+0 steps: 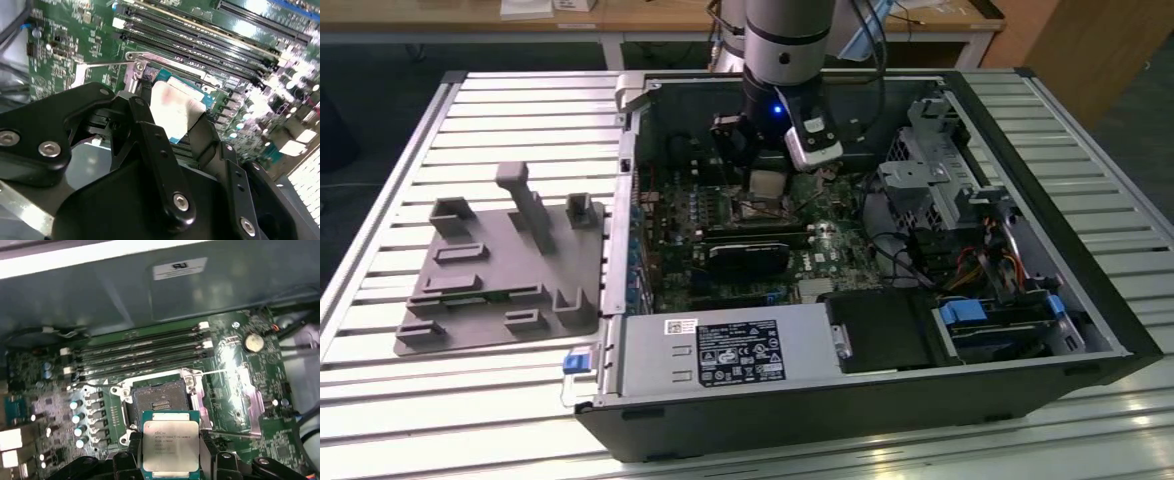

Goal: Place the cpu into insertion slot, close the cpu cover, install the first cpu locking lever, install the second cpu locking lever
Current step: 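Place the cpu into insertion slot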

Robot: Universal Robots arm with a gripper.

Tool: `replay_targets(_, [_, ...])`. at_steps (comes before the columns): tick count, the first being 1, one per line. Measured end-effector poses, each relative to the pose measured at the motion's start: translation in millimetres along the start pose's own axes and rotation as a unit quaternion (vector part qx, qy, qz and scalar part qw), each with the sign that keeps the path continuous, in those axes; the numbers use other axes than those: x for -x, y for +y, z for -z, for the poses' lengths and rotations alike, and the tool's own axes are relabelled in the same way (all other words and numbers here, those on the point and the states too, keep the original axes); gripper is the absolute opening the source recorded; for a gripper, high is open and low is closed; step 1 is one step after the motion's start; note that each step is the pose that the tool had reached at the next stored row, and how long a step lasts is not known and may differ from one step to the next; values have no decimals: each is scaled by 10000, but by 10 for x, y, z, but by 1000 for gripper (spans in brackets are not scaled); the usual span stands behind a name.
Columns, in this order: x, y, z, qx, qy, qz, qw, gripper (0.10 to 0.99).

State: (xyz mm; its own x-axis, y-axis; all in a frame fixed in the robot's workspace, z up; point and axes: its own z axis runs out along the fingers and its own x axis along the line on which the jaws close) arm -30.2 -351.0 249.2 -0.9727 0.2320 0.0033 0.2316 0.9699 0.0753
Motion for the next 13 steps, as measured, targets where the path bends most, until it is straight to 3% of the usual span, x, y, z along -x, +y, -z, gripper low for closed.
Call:
replay_targets(4, [0, 0, -6, 1, -27, -361, 9993, 541])
replay_targets(7, [0, -1, -11, 1, -48, -635, 9980, 541])
replay_targets(13, [0, -2, -20, 3, -90, -1179, 9930, 541])
